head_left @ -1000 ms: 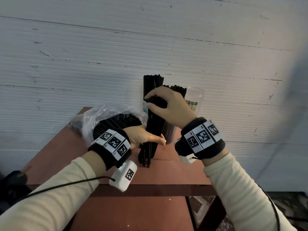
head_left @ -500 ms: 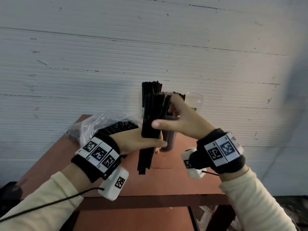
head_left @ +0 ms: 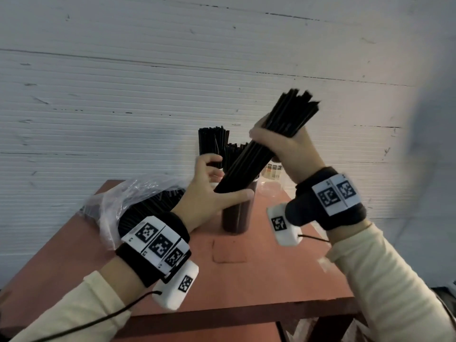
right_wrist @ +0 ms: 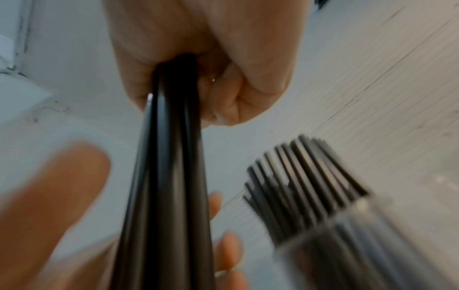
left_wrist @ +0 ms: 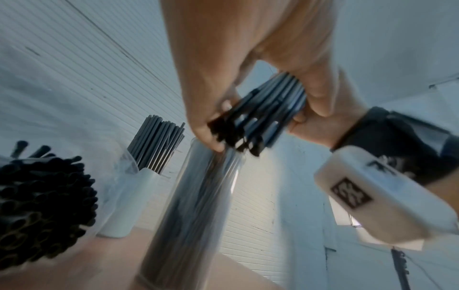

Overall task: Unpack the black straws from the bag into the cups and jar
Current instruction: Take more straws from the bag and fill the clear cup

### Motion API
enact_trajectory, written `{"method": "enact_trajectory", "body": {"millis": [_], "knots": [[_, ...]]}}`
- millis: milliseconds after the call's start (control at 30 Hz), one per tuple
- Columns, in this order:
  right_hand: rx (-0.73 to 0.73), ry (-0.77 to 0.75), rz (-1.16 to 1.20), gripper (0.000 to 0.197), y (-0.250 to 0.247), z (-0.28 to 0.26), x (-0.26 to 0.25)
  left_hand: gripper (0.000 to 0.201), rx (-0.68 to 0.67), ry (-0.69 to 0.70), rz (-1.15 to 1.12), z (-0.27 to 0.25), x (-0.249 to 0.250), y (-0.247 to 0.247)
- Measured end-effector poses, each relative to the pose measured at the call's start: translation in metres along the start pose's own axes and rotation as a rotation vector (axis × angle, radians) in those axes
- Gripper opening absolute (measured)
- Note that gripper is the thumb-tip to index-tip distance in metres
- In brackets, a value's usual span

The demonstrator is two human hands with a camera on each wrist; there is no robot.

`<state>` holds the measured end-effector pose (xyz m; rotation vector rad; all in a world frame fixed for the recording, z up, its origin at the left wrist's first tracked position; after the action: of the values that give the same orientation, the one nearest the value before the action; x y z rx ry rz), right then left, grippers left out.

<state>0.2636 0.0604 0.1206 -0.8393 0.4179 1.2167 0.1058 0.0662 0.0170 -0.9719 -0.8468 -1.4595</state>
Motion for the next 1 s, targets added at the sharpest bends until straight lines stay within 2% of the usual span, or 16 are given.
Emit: {"method": "enact_trajectory", "body": {"millis": [33, 100, 233, 300, 433, 533, 667, 767, 1000], "knots": [[0.047, 0.015, -0.005, 0.011, -0.009, 0.008, 0.002, 0.098, 0.058, 0.021, 0.026, 0.006, -0.002, 0.0], [0.104, 0.04, 0.005, 0.009, -0.022, 0.023, 0.006, 0.113, 0.08, 0.004, 0.071, 0.018, -0.008, 0.004], [0.132, 0.072, 0.005, 0.011, -0.03, 0.043, 0.015, 0.128, -0.055, -0.121, 0.103, 0.045, -0.027, 0.015], [0.132, 0.085, -0.017, 0.011, -0.028, 0.048, 0.022, 0.124, -0.083, -0.156, 0.1, 0.054, -0.033, 0.016], [0.112, 0.116, -0.111, 0.01, -0.027, 0.057, 0.034, 0.098, -0.133, -0.173, 0.172, 0.059, -0.035, 0.015], [0.074, 0.128, -0.168, 0.013, -0.025, 0.065, 0.034, 0.088, -0.125, -0.168, 0.193, 0.061, -0.04, 0.01], [0.032, 0.084, -0.269, 0.013, -0.019, 0.072, 0.025, 0.084, -0.116, -0.176, 0.21, 0.062, -0.045, 0.009], [-0.038, 0.071, -0.343, 0.024, -0.009, 0.072, 0.028, 0.084, -0.115, -0.172, 0.218, 0.063, -0.046, 0.009], [-0.248, 0.118, -0.478, 0.029, 0.025, 0.059, 0.06, 0.086, -0.131, -0.166, 0.184, 0.062, -0.045, 0.01]]}}
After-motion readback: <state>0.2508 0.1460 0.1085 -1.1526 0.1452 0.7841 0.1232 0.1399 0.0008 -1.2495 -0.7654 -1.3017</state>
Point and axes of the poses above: each hand's wrist, its own z-axis towards the middle knuckle, its own y-axis out of the palm, x = y × z, the point moved 5 cm from there along z, towards the middle knuckle, and after that the axes turned 11 degrees about -z, right-handed, at the moved point
